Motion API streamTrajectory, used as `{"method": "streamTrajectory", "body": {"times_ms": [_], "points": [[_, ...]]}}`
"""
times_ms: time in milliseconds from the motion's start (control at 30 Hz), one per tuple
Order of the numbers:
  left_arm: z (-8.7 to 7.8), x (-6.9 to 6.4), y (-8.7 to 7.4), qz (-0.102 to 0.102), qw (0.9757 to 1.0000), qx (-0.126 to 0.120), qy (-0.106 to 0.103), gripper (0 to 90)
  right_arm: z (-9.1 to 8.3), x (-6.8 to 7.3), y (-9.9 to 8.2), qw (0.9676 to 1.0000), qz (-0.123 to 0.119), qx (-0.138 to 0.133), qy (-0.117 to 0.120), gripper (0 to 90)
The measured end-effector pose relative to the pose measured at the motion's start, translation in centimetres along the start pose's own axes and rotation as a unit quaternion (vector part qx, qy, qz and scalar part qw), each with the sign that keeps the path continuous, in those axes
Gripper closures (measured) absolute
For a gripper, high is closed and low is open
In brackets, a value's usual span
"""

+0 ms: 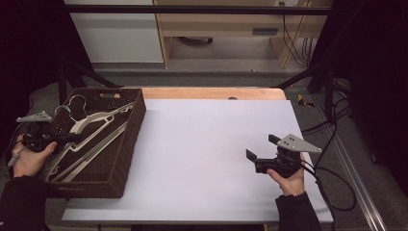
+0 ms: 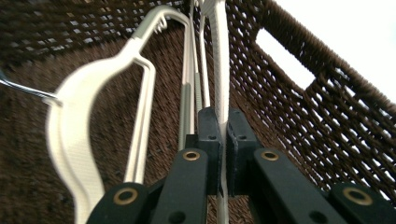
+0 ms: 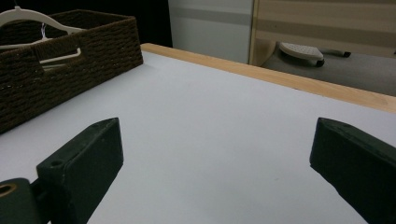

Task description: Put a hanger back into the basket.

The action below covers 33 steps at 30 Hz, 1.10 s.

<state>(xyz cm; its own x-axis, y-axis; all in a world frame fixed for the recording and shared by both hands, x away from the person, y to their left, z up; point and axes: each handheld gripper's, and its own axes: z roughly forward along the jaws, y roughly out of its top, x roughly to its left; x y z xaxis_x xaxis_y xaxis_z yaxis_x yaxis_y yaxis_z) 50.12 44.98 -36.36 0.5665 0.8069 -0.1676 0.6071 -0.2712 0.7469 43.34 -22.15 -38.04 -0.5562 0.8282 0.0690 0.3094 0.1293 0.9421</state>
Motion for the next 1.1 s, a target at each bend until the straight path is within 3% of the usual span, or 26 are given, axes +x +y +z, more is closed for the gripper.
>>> {"method": "streamTrajectory", "body": {"times_ms": [100,200,333,400,433,500,567,633,733,833,1000,1100], "points": [[0.1,0.0,-0.4,-0.019,0.9998,0.003,-0.006,86.0,0.0,0.0,0.0,1.0000,0.000,-0.001,-0.001,3.0],[0.4,0.1,-0.6,-0.040,0.9989,0.024,-0.006,84.5,0.0,0.0,0.0,1.0000,-0.001,0.001,-0.001,3.0],[0.5,0.4,-1.1,-0.060,0.9967,0.043,0.032,82.6,0.0,0.1,0.1,1.0000,-0.002,0.001,0.000,3.0],[0.4,0.7,-1.4,-0.075,0.9940,0.054,0.058,72.9,-0.1,0.1,0.1,1.0000,-0.001,-0.001,-0.001,3.0],[0.2,0.7,-1.6,-0.080,0.9928,0.052,0.073,70.0,-0.1,0.1,0.1,1.0000,-0.001,0.000,0.000,3.0],[-0.5,0.5,-1.8,-0.084,0.9909,0.020,0.104,58.7,-0.1,0.1,0.1,1.0000,-0.002,-0.002,-0.001,3.0],[-1.5,0.0,-1.8,-0.091,0.9898,-0.017,0.108,54.4,-0.1,0.1,0.1,1.0000,-0.002,-0.001,-0.001,2.9],[-2.2,-1.0,-1.7,-0.077,0.9878,-0.043,0.128,45.9,0.0,0.1,0.1,1.0000,-0.002,-0.001,-0.002,2.9],[-3.0,-2.7,-1.4,-0.051,0.9875,-0.067,0.133,42.2,0.1,0.1,0.0,1.0000,-0.003,0.001,-0.001,2.9],[-3.3,-5.1,-1.0,-0.017,0.9883,-0.095,0.118,35.9,0.1,0.1,0.0,1.0000,-0.004,0.001,-0.003,2.8],[-2.7,-8.7,-0.4,0.016,0.9880,-0.129,0.084,27.0,-0.1,0.1,0.1,1.0000,-0.003,-0.003,-0.005,2.8],[-2.0,-10.8,-0.1,0.034,0.9858,-0.151,0.066,18.4,-0.2,0.0,0.1,1.0000,-0.005,-0.002,-0.004,2.7]]}}
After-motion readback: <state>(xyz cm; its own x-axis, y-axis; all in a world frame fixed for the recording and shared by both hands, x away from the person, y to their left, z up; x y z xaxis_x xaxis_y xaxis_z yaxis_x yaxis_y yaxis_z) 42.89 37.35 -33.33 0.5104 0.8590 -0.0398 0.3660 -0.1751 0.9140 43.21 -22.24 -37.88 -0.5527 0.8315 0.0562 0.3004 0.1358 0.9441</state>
